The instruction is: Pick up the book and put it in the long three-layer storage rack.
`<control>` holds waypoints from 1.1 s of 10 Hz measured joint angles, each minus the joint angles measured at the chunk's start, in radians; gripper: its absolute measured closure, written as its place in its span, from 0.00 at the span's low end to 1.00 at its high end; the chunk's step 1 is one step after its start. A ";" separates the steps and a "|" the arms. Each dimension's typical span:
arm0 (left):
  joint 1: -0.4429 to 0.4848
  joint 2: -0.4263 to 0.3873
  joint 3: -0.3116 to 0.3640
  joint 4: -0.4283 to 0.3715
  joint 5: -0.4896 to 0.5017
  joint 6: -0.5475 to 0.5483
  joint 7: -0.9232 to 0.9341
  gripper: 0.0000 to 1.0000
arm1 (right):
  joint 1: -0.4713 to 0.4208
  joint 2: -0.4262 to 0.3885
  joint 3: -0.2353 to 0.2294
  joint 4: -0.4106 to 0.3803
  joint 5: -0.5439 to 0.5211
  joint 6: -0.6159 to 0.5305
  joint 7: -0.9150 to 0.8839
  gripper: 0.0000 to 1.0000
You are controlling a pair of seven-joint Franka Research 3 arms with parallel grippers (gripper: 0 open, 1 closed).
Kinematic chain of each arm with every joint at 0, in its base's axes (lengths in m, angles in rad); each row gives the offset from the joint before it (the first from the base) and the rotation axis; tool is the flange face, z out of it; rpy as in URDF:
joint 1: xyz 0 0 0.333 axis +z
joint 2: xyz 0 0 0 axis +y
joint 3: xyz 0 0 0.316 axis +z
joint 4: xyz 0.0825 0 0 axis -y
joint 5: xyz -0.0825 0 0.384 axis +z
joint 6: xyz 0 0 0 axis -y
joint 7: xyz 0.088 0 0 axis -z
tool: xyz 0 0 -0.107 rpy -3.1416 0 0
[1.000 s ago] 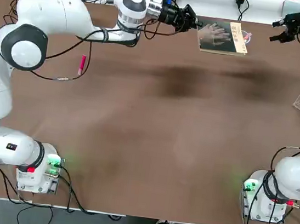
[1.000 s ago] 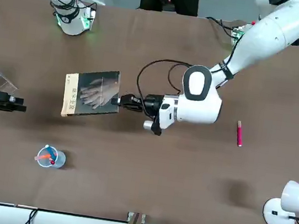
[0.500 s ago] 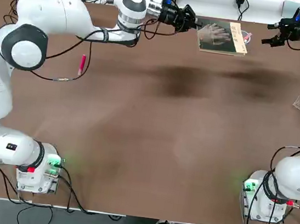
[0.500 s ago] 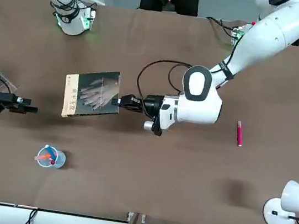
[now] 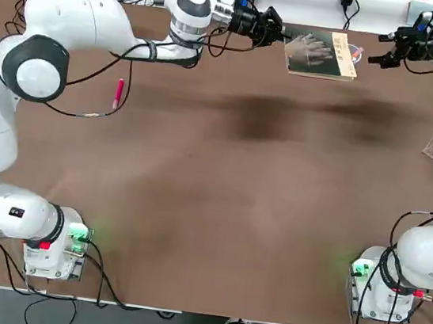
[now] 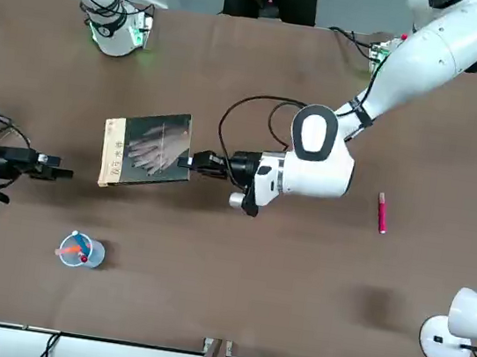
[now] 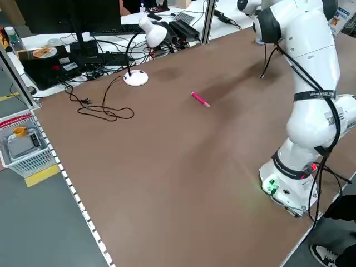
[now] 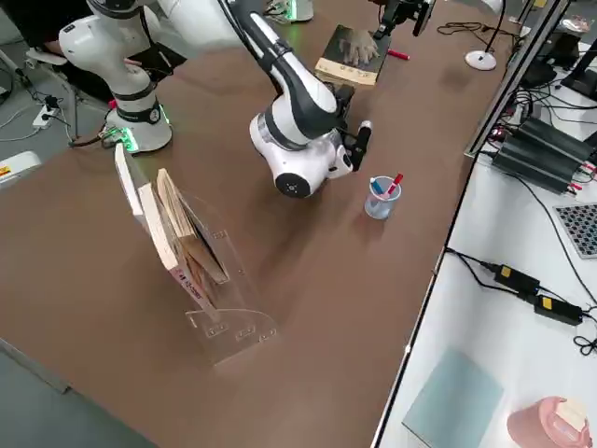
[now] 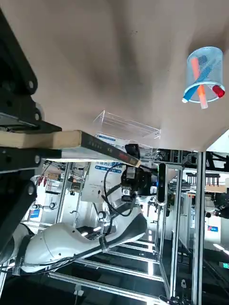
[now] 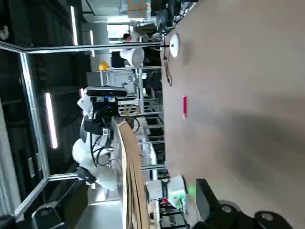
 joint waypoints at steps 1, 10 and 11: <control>0.000 0.000 0.000 0.000 0.000 0.000 0.000 1.00 | 0.000 0.000 0.005 -0.009 0.003 -0.002 0.000 0.00; 0.000 0.000 0.001 0.000 0.000 0.000 0.000 1.00 | 0.000 -0.002 0.051 -0.056 0.037 -0.048 0.052 0.00; 0.000 0.000 0.001 0.001 0.000 0.000 0.000 1.00 | 0.000 -0.004 0.052 -0.056 0.038 -0.067 0.079 0.00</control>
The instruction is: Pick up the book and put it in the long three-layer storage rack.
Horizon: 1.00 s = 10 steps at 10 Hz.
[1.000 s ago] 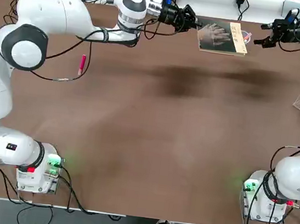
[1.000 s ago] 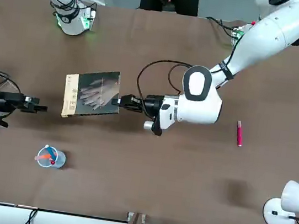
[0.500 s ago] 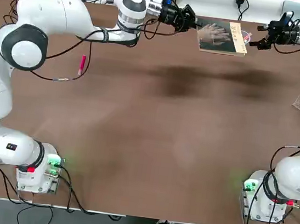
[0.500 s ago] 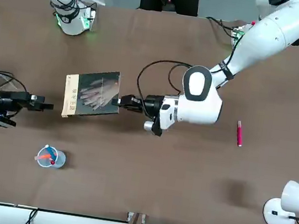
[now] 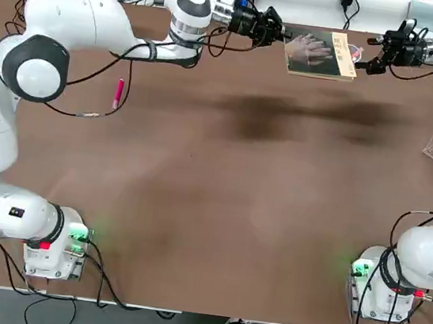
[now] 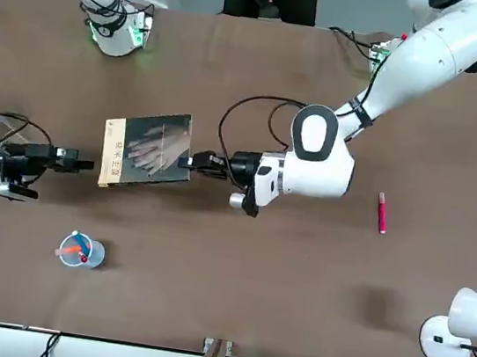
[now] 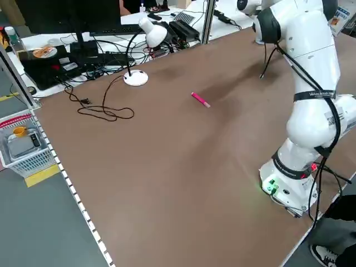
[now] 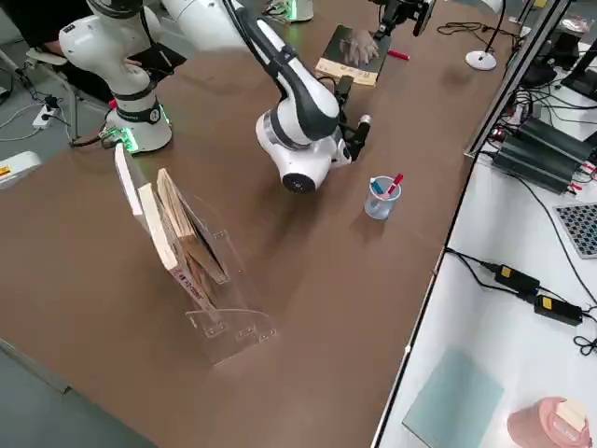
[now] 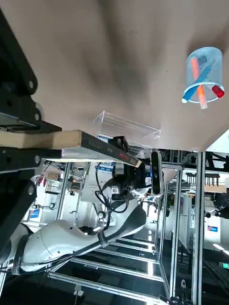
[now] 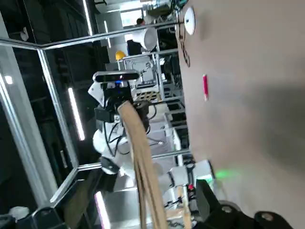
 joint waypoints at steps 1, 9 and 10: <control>0.000 0.000 0.000 0.000 0.000 0.000 0.000 1.00 | 0.000 -0.004 0.001 0.000 0.000 -0.014 0.021 0.00; 0.000 0.000 0.000 0.002 0.000 0.000 0.000 1.00 | 0.019 -0.016 0.012 -0.045 0.001 -0.022 0.021 0.00; 0.000 0.000 0.000 0.003 0.000 0.000 0.000 1.00 | 0.025 -0.016 0.012 -0.056 0.001 -0.020 0.018 0.00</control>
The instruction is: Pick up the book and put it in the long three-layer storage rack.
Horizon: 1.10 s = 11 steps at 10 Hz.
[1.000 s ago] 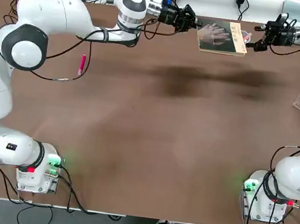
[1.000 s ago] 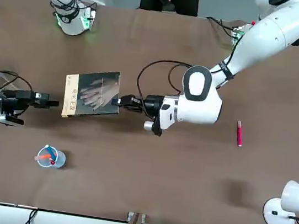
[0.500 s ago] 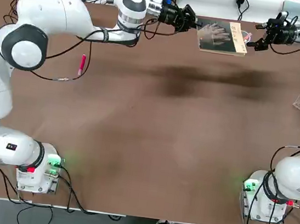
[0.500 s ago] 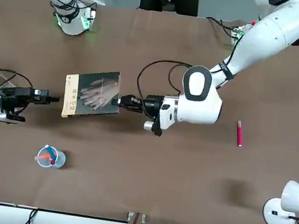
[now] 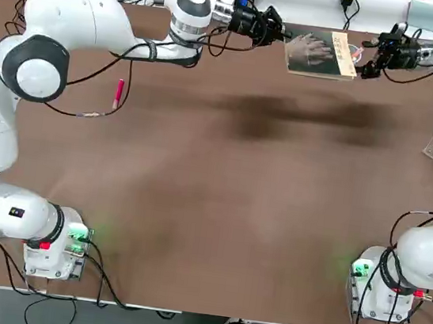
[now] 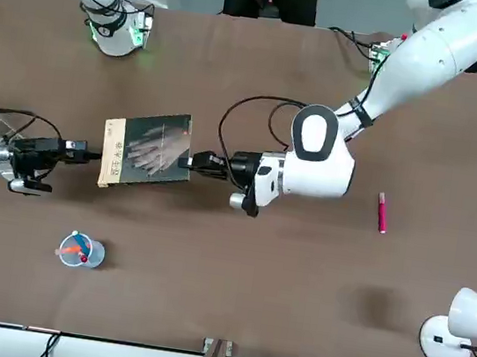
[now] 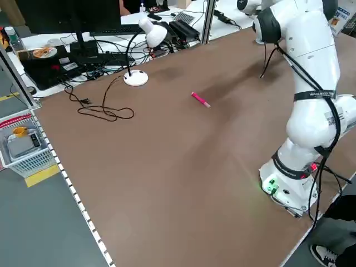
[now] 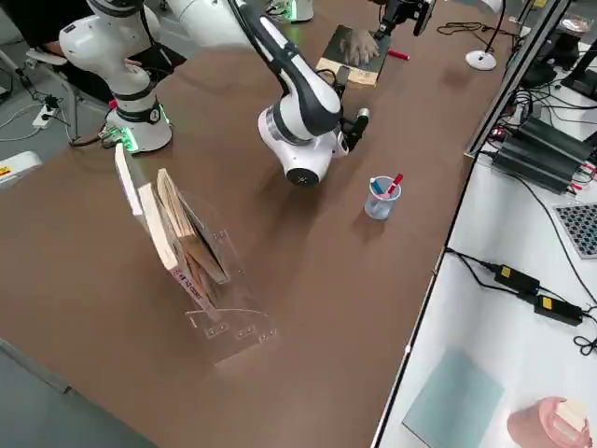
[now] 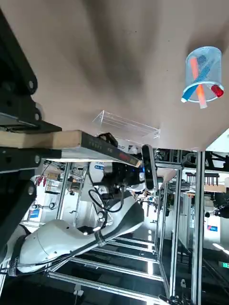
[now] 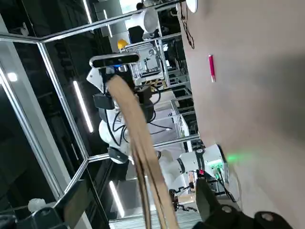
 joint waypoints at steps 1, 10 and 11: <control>0.000 0.000 0.000 0.001 0.000 0.000 0.000 1.00 | 0.007 0.000 0.000 -0.010 0.000 0.001 -0.002 0.00; 0.000 0.000 0.001 0.004 0.000 0.000 0.000 1.00 | 0.037 -0.011 0.022 -0.076 0.040 -0.004 0.005 0.00; 0.000 0.000 0.001 0.004 0.000 0.000 0.000 1.00 | 0.036 -0.018 0.022 -0.076 0.040 -0.012 0.014 0.00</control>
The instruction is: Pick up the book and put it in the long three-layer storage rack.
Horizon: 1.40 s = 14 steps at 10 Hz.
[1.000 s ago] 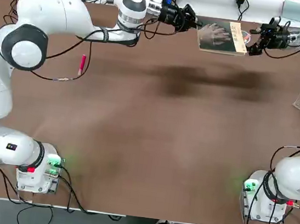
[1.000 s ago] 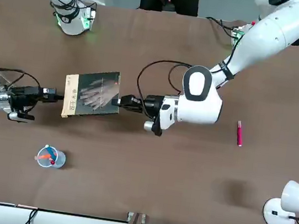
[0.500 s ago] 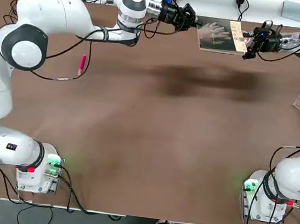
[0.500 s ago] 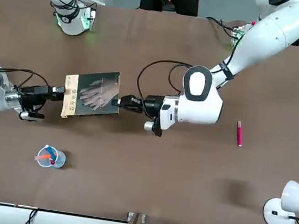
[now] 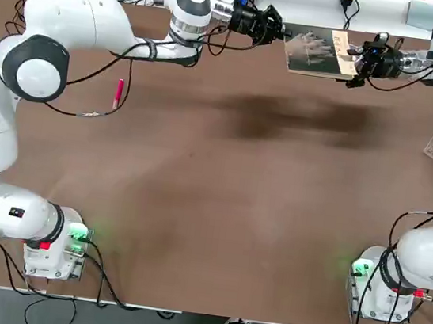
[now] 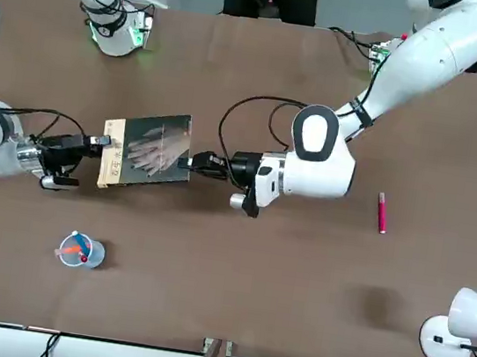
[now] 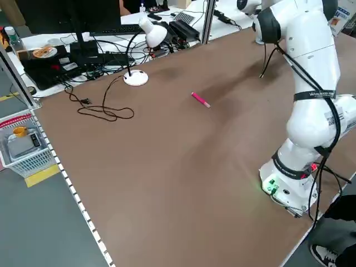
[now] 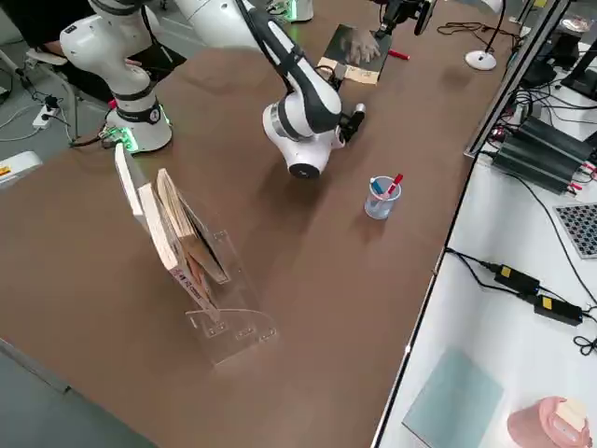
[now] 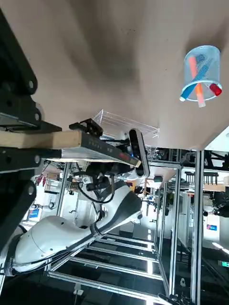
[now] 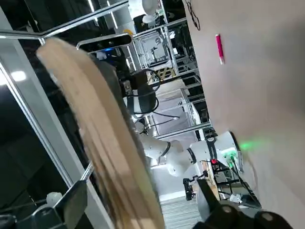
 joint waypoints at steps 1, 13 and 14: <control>0.000 0.000 0.000 0.000 0.000 0.000 0.000 1.00 | -0.001 -0.008 0.000 0.000 0.000 -0.007 0.010 0.00; 0.000 0.000 0.003 0.002 0.000 0.000 0.000 1.00 | -0.002 -0.032 0.003 -0.009 0.001 -0.011 0.068 0.85; 0.000 0.000 0.003 0.002 0.000 0.000 0.000 1.00 | -0.002 -0.033 0.004 -0.009 0.001 -0.012 0.076 0.85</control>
